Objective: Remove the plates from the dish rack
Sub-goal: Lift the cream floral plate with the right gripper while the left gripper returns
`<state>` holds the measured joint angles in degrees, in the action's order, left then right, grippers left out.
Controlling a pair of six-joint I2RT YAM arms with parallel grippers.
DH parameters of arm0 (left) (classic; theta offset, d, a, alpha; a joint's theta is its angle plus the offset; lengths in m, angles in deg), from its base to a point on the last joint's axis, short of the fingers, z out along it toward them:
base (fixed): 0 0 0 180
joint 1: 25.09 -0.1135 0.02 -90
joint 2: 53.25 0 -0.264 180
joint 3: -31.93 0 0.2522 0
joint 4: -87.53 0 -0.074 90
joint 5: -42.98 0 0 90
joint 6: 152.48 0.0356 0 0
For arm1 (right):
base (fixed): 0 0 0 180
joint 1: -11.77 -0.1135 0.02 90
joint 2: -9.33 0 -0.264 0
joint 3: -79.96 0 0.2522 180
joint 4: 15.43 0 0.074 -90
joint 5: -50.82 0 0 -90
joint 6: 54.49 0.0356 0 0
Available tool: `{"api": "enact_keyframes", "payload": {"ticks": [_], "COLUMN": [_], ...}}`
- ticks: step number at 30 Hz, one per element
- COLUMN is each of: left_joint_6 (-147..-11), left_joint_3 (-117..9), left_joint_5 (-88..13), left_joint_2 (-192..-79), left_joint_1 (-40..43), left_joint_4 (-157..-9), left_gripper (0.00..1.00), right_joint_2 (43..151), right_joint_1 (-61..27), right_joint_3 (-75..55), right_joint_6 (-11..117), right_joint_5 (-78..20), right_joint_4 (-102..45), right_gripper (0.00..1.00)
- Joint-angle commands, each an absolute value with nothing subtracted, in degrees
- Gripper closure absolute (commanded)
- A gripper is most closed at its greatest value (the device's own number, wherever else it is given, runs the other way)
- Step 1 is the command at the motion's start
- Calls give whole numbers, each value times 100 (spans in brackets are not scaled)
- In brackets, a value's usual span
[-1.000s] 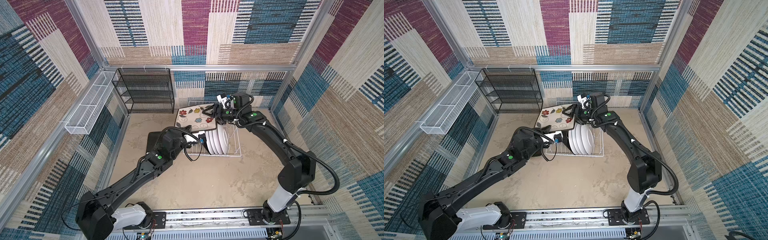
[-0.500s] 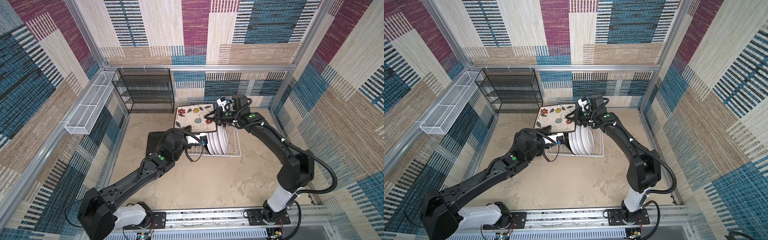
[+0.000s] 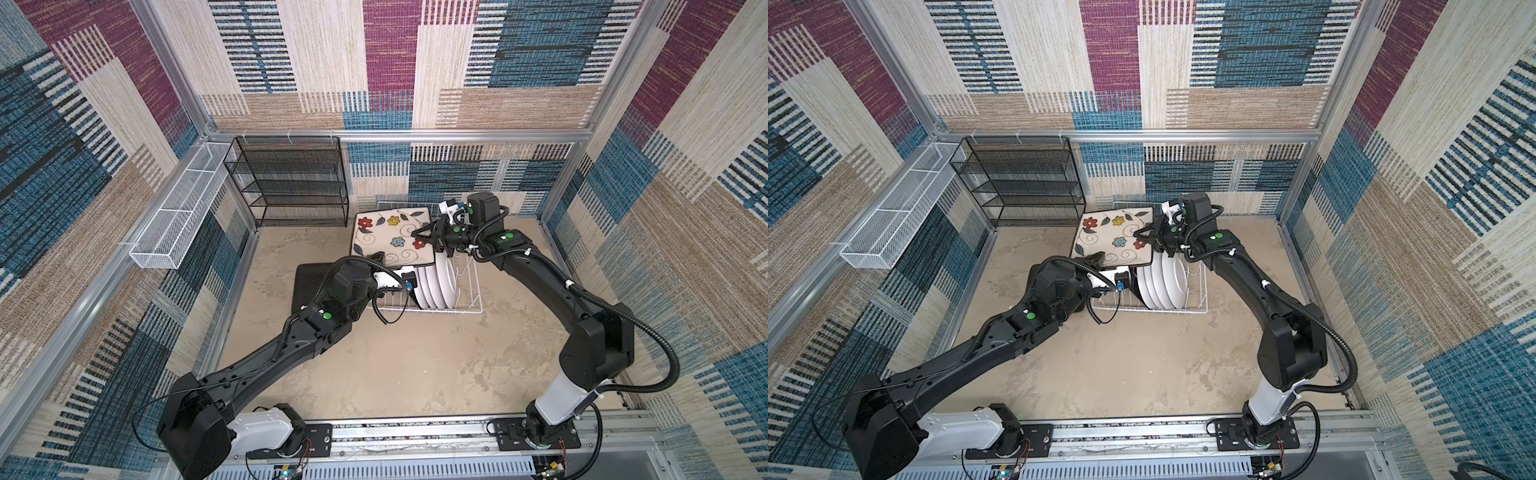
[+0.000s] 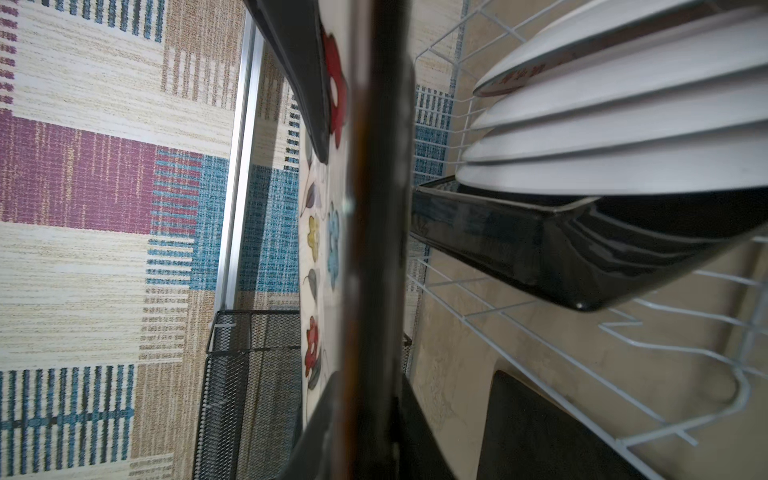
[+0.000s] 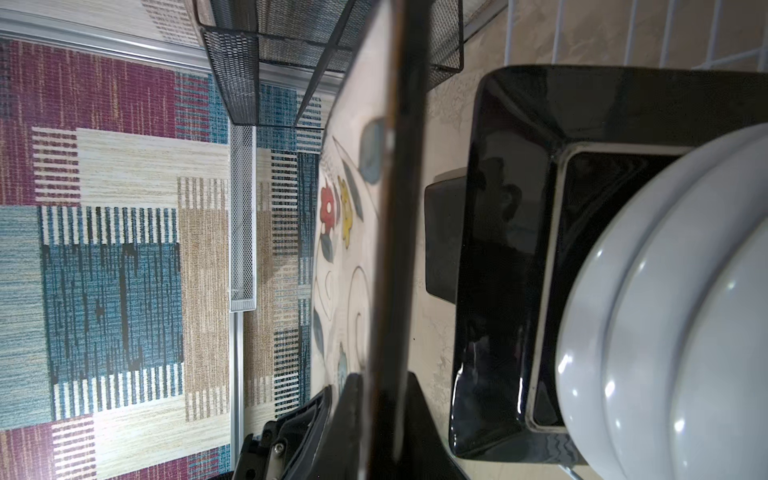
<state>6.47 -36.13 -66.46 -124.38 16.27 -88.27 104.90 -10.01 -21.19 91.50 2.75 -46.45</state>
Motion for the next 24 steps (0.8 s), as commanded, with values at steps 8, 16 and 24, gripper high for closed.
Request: {"api": "enact_keyframes", "payload": {"ticks": [8,16,24], "left_joint_6": [-459,-1992,-4630], "left_joint_3": [-3864,-4076,-4870], "left_joint_5": [-6287,-5717,-4572], "left_joint_2": [-12168,-11682,-11444], "left_joint_1": [1630,1621,1004], "left_joint_4": [-8725,-7790,-6856], "left_gripper": [1,1,1], "right_joint_2": [10167,10030,9906], "right_joint_1": [-640,-286,-246], "right_joint_3": [-1949,-1933,-1721], "right_joint_6": [9477,9436,9419], "right_joint_5": [628,328,80], "right_joint_4": [-2860,-2885,-2917], "right_gripper": [100,100,100]}}
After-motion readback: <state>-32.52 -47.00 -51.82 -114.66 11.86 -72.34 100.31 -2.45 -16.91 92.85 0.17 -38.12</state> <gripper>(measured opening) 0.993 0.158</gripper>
